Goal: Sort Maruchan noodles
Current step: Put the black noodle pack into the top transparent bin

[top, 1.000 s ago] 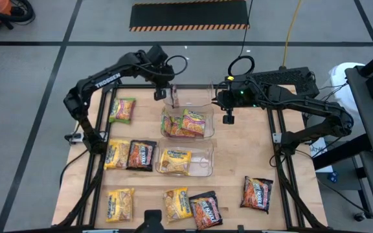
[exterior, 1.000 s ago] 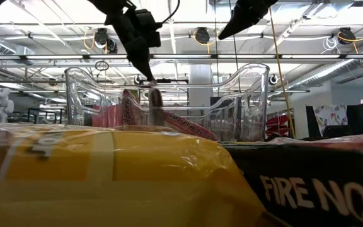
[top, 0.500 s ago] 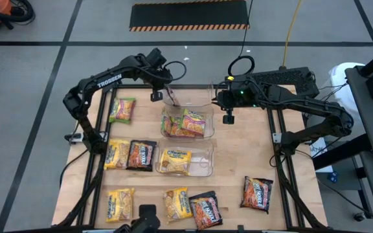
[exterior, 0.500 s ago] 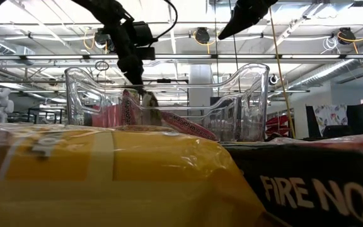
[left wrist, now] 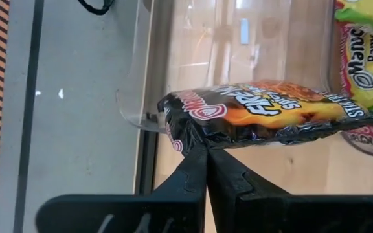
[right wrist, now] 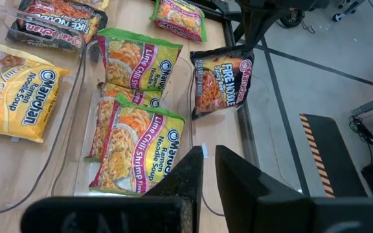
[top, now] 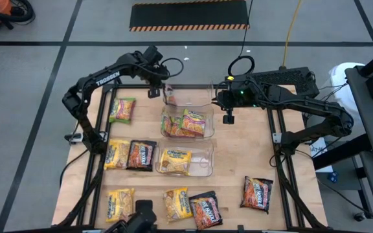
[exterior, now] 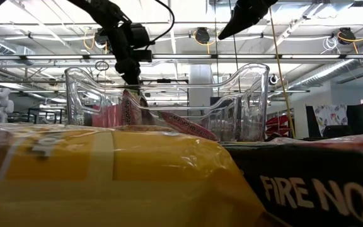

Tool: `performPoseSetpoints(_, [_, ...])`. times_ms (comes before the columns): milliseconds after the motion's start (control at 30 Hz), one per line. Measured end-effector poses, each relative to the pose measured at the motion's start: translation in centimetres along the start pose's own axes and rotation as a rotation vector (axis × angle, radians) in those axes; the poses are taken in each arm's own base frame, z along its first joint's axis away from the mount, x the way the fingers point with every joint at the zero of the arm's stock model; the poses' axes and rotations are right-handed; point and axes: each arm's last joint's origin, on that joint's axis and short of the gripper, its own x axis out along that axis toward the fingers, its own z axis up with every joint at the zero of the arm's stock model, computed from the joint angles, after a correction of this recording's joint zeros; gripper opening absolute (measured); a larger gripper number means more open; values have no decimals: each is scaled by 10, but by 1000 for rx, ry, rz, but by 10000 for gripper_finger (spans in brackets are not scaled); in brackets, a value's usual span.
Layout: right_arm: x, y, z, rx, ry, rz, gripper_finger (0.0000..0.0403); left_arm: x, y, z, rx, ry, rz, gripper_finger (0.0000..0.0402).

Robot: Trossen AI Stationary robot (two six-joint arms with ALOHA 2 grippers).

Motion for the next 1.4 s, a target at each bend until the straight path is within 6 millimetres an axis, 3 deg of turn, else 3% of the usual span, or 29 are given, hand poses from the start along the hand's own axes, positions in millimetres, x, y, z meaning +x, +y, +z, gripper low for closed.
performPoseSetpoints(200, [0, 0, 0, 0, 0, 0, 36, 0, 1, 2, -30, 56, 98, 30])
performPoseSetpoints(467, [0, 0, 0, 0, 1, 0, 36, 0, -1, 3, -20, 61, 101, 48])
performPoseSetpoints(600, [0, -1, 1, 1, -2, -25, 36, -9, -5, 2, -34, 69, 103, 48])
performPoseSetpoints(833, [-8, -4, 5, 6, -45, -84, 36, -65, -28, 1, -86, 11, 108, 49])
performPoseSetpoints(1167, [-39, -6, 4, 22, -112, -108, 36, -164, -80, -26, -248, -223, 19, 49])
performPoseSetpoints(1400, [-50, 0, -5, 53, -51, -43, 36, -212, -117, -45, -291, -376, -22, 49])
